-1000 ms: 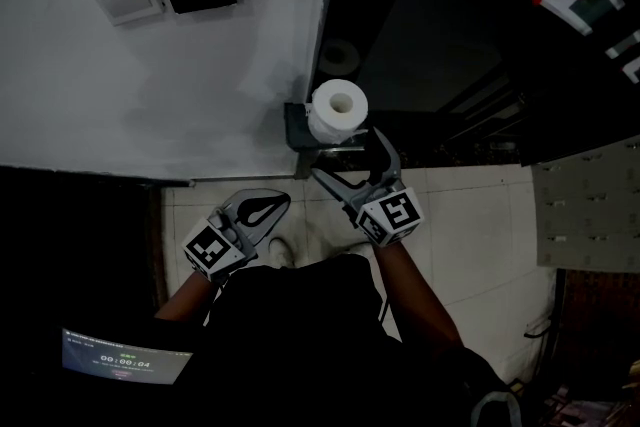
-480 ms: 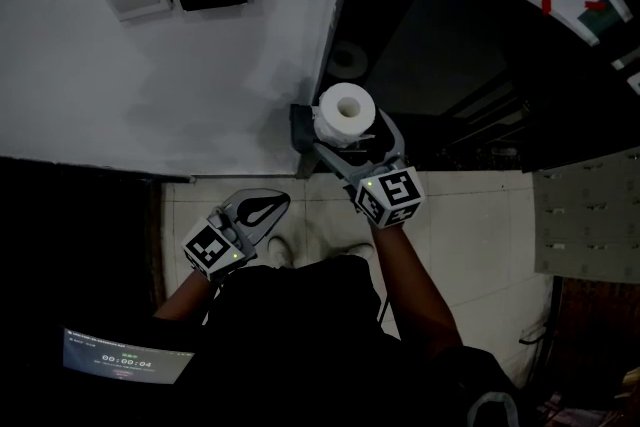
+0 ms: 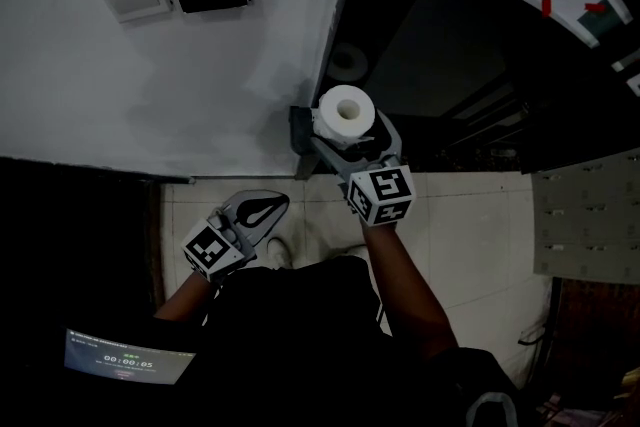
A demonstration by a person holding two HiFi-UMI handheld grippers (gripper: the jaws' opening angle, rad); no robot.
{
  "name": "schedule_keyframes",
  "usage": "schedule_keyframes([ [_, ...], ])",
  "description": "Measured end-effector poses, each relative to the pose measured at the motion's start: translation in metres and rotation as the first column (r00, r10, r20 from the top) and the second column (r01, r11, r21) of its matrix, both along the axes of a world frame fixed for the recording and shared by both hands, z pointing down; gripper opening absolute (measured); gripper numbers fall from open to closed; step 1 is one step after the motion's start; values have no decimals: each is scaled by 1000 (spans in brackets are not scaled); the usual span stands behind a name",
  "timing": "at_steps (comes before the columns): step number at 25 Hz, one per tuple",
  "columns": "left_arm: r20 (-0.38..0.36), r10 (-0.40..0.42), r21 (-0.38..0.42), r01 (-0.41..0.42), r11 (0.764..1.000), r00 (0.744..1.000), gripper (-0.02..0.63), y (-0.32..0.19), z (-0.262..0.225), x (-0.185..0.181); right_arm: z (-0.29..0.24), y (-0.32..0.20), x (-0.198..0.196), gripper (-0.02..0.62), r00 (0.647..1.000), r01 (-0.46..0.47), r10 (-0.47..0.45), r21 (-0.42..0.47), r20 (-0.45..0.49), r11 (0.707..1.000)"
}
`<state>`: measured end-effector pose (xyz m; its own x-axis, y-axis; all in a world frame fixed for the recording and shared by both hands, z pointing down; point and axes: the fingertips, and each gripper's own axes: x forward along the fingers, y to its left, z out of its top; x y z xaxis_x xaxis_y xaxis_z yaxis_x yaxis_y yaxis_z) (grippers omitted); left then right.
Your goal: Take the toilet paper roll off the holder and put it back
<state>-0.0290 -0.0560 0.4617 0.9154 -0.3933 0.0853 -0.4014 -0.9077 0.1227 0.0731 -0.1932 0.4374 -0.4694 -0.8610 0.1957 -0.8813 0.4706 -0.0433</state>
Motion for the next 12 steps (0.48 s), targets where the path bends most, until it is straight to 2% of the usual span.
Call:
schedule_keyframes([
  [1, -2, 1, 8, -1, 1000, 1000, 3, 0, 1, 0, 1, 0, 2, 521, 1000, -12, 12, 2, -19, 1000],
  [2, -3, 3, 13, -3, 1000, 1000, 3, 0, 2, 0, 1, 0, 4, 448, 999, -21, 21, 7, -32, 1000],
  [3, -4, 3, 15, -3, 1000, 1000, 3, -1, 2, 0, 1, -1, 5, 406, 999, -27, 27, 11, -37, 1000],
  [8, -5, -2, -13, 2, 1000, 1000, 3, -4, -1, -1, 1, 0, 7, 396, 999, -20, 21, 26, -28, 999],
  [12, 5, 8, 11, -8, 1000, 1000, 3, -3, 5, -2, -1, 2, 8, 394, 1000, -14, 14, 39, -11, 999],
])
